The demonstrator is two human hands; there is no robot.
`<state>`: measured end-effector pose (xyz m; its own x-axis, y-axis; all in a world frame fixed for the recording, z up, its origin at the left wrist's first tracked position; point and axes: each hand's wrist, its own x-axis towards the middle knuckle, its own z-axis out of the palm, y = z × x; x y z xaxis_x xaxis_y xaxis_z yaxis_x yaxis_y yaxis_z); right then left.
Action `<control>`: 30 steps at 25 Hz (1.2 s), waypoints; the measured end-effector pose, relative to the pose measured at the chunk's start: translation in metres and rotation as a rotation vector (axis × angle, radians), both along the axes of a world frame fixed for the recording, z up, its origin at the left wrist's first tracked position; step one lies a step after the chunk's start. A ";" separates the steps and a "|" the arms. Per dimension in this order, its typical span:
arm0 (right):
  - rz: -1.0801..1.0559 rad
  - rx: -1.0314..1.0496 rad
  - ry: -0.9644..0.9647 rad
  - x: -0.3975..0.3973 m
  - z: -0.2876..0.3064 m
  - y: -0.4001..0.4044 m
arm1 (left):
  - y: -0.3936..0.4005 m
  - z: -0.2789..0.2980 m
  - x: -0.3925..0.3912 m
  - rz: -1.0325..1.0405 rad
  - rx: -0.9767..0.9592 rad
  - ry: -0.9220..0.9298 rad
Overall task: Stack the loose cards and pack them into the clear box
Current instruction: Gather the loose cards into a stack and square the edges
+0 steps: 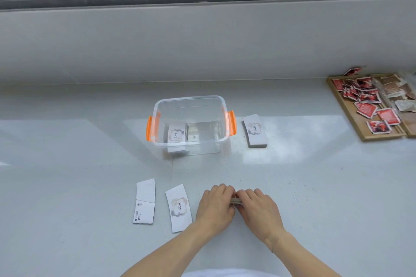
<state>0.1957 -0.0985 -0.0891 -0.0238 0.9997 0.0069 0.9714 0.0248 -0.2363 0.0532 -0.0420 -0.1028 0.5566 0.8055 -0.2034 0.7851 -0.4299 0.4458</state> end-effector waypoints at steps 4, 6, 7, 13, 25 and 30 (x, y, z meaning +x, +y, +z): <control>-0.057 -0.053 0.006 -0.006 -0.007 -0.003 | -0.001 -0.003 0.006 0.084 -0.118 -0.061; -0.092 -0.075 0.024 -0.006 -0.007 0.000 | 0.002 -0.001 0.012 0.182 -0.235 -0.172; -0.096 -0.085 0.026 -0.007 -0.006 0.002 | 0.004 0.001 0.012 0.214 -0.283 -0.213; -0.018 -0.103 0.007 -0.001 -0.002 0.004 | 0.020 0.011 -0.020 -0.018 -0.328 -0.103; -0.063 -0.177 0.051 -0.001 -0.006 0.006 | 0.078 0.025 -0.133 -0.576 0.004 0.380; -0.058 -0.159 0.040 -0.001 -0.007 0.004 | 0.078 0.016 -0.132 -0.621 0.029 0.404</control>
<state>0.1948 -0.0944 -0.0963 0.0307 0.9880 -0.1513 0.9598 -0.0714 -0.2713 -0.0791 0.0358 -0.0868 0.7976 0.3747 -0.4726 0.4940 -0.8555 0.1553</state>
